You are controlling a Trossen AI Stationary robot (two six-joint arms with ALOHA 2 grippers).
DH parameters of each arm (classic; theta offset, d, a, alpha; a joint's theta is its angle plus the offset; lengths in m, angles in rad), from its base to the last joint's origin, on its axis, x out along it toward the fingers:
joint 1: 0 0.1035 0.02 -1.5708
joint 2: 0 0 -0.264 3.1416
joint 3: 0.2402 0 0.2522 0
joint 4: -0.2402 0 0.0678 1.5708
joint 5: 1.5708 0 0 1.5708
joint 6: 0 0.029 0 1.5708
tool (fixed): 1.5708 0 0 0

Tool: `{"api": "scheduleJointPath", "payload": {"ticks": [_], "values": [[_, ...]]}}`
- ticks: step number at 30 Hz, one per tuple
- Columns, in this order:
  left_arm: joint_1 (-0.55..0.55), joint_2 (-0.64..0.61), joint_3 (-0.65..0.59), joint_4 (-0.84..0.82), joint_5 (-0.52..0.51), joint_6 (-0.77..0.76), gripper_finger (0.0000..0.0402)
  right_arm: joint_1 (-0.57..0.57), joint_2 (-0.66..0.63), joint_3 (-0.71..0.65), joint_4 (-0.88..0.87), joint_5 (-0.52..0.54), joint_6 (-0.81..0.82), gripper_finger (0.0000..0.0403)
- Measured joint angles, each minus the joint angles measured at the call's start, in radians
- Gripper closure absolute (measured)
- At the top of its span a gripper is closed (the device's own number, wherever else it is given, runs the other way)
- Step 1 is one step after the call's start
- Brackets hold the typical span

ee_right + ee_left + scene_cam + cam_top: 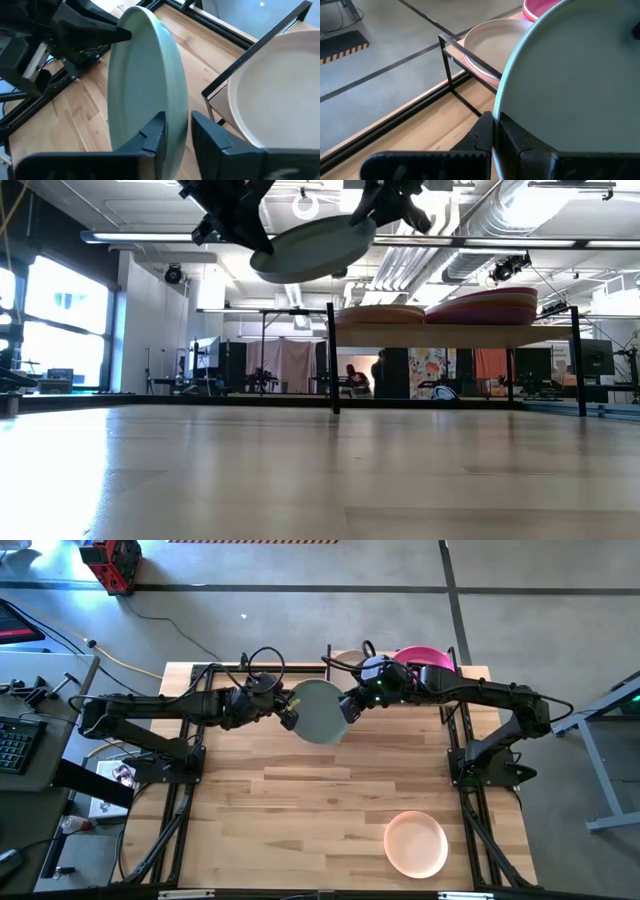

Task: Place and stack plates onto a shelf
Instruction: Stack the blue plate on the gray plate on the shelf

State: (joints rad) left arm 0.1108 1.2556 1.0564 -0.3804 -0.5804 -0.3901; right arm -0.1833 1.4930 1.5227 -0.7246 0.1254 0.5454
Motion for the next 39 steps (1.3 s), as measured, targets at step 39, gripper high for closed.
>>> {"api": "scheduleJointPath", "payload": {"ticks": [39], "values": [[0.095, -0.021, 0.001, 0.154, 0.24, 0.022, 0.0282, -0.113, 0.001, 0.0, -0.043, 0.043, 0.083, 0.0401]]}}
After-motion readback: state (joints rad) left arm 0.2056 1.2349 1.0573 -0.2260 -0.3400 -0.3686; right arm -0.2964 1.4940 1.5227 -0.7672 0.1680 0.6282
